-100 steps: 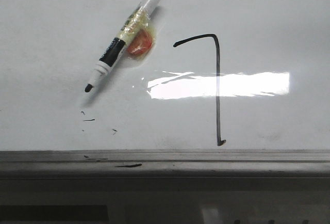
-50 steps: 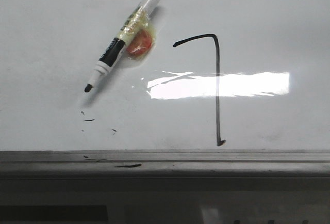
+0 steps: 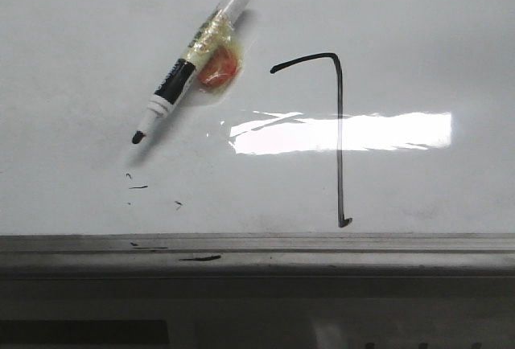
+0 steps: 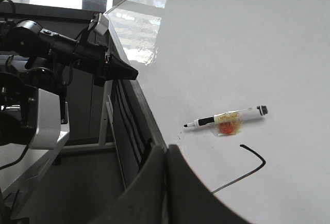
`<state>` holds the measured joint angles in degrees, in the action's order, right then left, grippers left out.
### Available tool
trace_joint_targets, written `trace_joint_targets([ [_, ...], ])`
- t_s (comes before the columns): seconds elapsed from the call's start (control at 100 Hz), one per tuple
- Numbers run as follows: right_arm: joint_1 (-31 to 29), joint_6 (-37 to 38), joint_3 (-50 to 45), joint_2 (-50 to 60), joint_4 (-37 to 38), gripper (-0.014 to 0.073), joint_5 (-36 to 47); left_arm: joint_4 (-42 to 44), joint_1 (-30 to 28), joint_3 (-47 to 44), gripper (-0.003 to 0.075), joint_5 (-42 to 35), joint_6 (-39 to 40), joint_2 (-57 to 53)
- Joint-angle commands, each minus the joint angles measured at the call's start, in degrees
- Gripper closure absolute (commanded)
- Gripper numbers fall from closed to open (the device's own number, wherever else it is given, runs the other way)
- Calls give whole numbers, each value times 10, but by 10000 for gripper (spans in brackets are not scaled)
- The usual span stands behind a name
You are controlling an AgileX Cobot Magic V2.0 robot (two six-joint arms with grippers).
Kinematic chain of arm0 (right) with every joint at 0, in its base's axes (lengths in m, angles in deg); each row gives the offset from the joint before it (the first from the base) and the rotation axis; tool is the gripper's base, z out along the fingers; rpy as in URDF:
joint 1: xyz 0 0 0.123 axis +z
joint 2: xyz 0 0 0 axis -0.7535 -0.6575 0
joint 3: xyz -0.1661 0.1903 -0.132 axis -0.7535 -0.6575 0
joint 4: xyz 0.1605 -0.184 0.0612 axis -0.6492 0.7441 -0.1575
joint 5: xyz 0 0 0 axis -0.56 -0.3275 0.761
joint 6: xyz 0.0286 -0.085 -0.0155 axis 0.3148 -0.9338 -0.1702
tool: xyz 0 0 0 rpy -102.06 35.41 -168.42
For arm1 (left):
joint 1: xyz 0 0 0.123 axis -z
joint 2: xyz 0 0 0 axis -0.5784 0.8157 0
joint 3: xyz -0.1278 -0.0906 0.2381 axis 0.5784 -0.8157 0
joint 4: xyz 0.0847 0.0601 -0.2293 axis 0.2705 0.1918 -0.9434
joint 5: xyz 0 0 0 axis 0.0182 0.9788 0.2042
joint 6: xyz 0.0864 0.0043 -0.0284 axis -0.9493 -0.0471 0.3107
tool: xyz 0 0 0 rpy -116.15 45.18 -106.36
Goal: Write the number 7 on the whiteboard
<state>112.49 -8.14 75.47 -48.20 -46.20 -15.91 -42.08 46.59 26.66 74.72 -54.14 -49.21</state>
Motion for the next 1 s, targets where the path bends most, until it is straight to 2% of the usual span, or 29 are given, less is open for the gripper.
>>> trace_joint_targets([
  [0.0, -1, 0, 13, -9, 7, 636, 43, -2, -1, -12, 741, -31, 7, -16],
  [0.15, -18, 0, -10, -5, 61, 638, 31, -2, -1, -12, 741, -31, 7, -16],
  [0.25, -74, 0, -47, -5, 85, 638, 64, -2, -1, -12, 741, -31, 7, -16],
  [0.32, -137, 0, -85, -5, 84, 638, 137, -2, -1, -12, 741, -31, 7, -16],
  [0.4, -216, 2, -140, -3, 77, 638, 263, -2, -1, -12, 741, -31, 7, -16],
  [0.51, -332, 6, -232, -3, 20, 638, 422, -2, -1, -12, 741, -31, 7, -16],
  [0.58, -397, 6, -294, -3, -19, 638, 505, -2, -1, -12, 741, -31, 7, -16],
  [0.68, -474, 6, -371, 1, -21, 638, 586, -2, -1, -12, 741, -31, 7, -16],
  [0.79, -536, 6, -423, 31, -21, 638, 573, -2, -1, -12, 741, -31, 7, -16],
  [0.9, -567, 19, -458, 81, -21, 638, 525, -2, -1, -12, 741, -31, 7, -16],
  [0.99, -578, 54, -456, 134, -17, 638, 419, -2, -1, -12, 741, -31, 7, -16],
])
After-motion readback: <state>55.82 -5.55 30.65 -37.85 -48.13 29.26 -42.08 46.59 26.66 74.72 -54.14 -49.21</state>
